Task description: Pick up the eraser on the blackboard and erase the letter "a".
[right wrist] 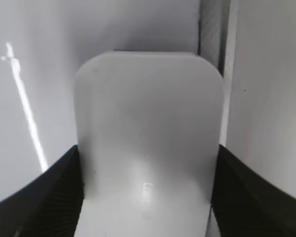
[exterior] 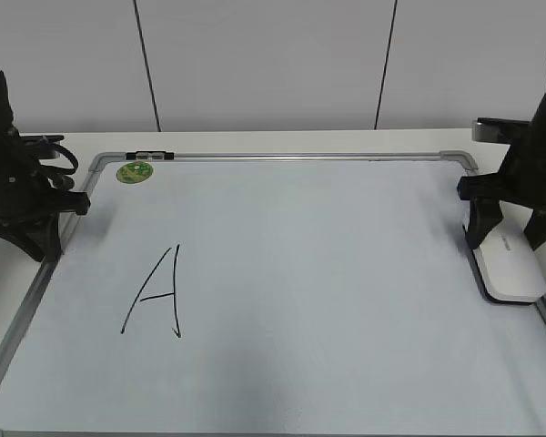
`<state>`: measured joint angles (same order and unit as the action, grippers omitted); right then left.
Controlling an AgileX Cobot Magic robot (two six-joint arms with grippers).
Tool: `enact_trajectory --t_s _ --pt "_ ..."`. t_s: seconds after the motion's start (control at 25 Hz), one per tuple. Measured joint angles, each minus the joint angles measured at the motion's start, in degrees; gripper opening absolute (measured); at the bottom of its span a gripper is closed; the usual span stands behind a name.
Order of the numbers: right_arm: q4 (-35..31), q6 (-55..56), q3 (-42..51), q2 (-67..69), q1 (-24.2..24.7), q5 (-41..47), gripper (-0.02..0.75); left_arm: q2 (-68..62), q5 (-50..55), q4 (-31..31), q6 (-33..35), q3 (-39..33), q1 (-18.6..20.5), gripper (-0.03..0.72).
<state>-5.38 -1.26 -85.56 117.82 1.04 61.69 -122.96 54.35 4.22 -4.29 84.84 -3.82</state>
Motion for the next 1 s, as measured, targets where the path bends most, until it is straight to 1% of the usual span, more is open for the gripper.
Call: enact_trajectory --t_s 0.4,0.48,0.52,0.6,0.76,0.84,0.88,0.92,1.0 --pt "0.11 -0.12 -1.65 2.25 0.00 1.45 0.528 0.00 0.00 0.00 0.00 0.00 0.00 0.117" --pt "0.11 -0.12 -1.86 2.36 0.00 1.58 0.552 0.00 0.00 0.00 0.00 0.00 0.00 0.117" --pt "0.11 -0.12 -2.00 2.36 0.00 1.80 0.594 0.00 0.00 0.00 0.00 0.00 0.00 0.117" --pt "0.22 -0.12 -3.30 2.45 0.00 2.68 0.646 0.00 0.00 0.00 0.00 0.00 0.00 0.117" --pt "0.42 -0.12 -7.04 2.45 0.00 6.51 0.663 0.00 0.00 0.00 0.00 0.00 0.00 0.121" --pt "0.75 -0.12 -8.53 2.45 0.00 6.95 0.663 0.00 0.00 -0.36 0.00 0.00 0.00 0.151" --pt "0.98 -0.12 -8.84 2.45 0.00 7.08 0.663 0.23 0.00 -0.51 0.00 0.00 0.00 0.178" --pt "1.26 0.00 -8.98 2.32 0.00 7.33 0.663 0.31 0.00 -0.60 0.00 0.00 0.00 0.226" --pt "1.97 0.34 -8.98 2.11 0.00 7.52 0.663 1.18 0.00 -1.30 0.00 0.00 0.00 0.358"
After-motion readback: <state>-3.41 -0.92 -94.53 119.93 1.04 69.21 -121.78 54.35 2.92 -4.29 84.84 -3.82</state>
